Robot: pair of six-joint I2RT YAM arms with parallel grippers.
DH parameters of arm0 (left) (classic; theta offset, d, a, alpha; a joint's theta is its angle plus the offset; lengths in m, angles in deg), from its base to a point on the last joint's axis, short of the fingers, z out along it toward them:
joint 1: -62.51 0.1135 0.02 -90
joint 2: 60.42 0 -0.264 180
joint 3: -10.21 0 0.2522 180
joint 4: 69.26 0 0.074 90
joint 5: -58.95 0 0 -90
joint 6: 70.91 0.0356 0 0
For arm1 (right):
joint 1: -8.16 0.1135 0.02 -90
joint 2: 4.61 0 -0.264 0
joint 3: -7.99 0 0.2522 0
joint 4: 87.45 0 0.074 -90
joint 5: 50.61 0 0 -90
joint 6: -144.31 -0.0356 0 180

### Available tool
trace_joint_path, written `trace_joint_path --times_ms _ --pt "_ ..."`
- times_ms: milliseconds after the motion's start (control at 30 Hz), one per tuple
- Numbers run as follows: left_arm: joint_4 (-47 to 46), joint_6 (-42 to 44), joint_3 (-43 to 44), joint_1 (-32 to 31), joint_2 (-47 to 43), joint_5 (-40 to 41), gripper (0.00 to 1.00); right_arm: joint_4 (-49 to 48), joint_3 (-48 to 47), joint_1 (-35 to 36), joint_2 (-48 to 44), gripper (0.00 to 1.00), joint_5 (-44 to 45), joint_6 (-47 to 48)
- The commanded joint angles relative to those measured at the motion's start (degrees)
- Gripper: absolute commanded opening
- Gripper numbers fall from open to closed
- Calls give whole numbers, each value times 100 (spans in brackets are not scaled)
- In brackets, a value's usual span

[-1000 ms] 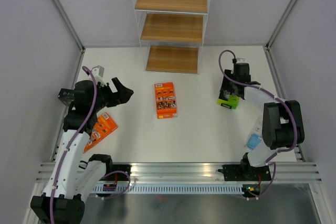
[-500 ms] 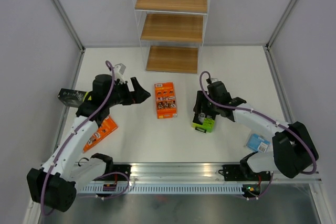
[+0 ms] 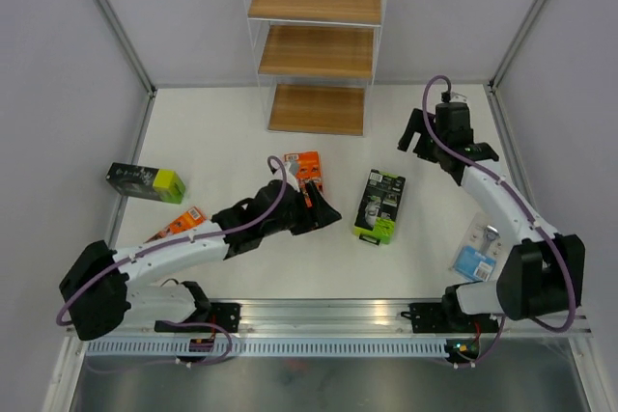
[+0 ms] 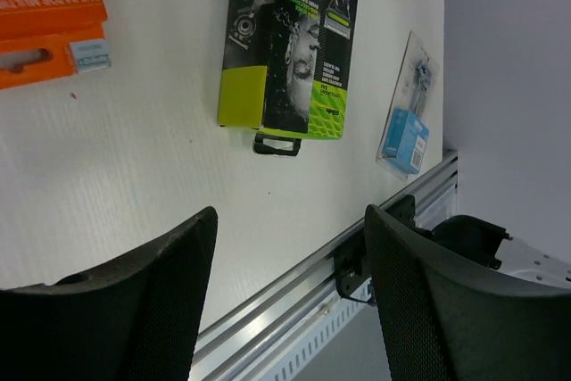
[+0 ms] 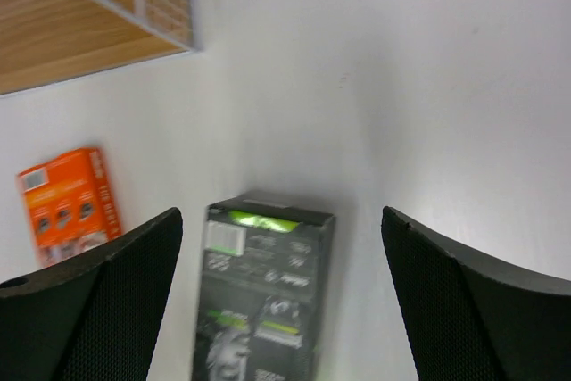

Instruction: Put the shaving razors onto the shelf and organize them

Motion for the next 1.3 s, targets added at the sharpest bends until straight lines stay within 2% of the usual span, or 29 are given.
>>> trace_joint_path --times_ms 0,100,200,233,333,433,667,833,1000,1267 --pt "-1471 -1423 -338 -576 437 1056 72 -481 233 -457 480 98 -413 908" --pt "-1892 -1889 -330 -1050 1000 1627 68 -1193 418 -493 761 98 -414 903" --pt "-2427 -2451 -400 -1385 1527 2146 67 -2324 716 -502 1051 98 -519 736" --pt "-2535 -2548 -418 -1455 1668 2234 66 -2372 735 -493 1148 98 -980 735" --pt "-2781 -3004 -418 -1788 2064 2568 65 -2767 726 -493 1665 96 -1537 718" --pt "-2782 -3085 -287 -1991 2363 2877 64 -2838 796 -502 1816 95 -1504 674" --pt "-3019 -3550 -198 -2027 2961 2912 64 -3234 1376 -493 1782 94 -1618 498" --pt "-3362 -3736 -330 -2036 3180 2921 59 -3427 1771 -502 1633 91 -1785 314" --pt "-3406 -3674 -172 -2018 3400 2912 49 -3541 2132 -493 1579 86 -1688 296" --pt "-3292 -3815 -207 -1931 3489 2754 48 -3428 2361 -502 1474 80 -1600 76"
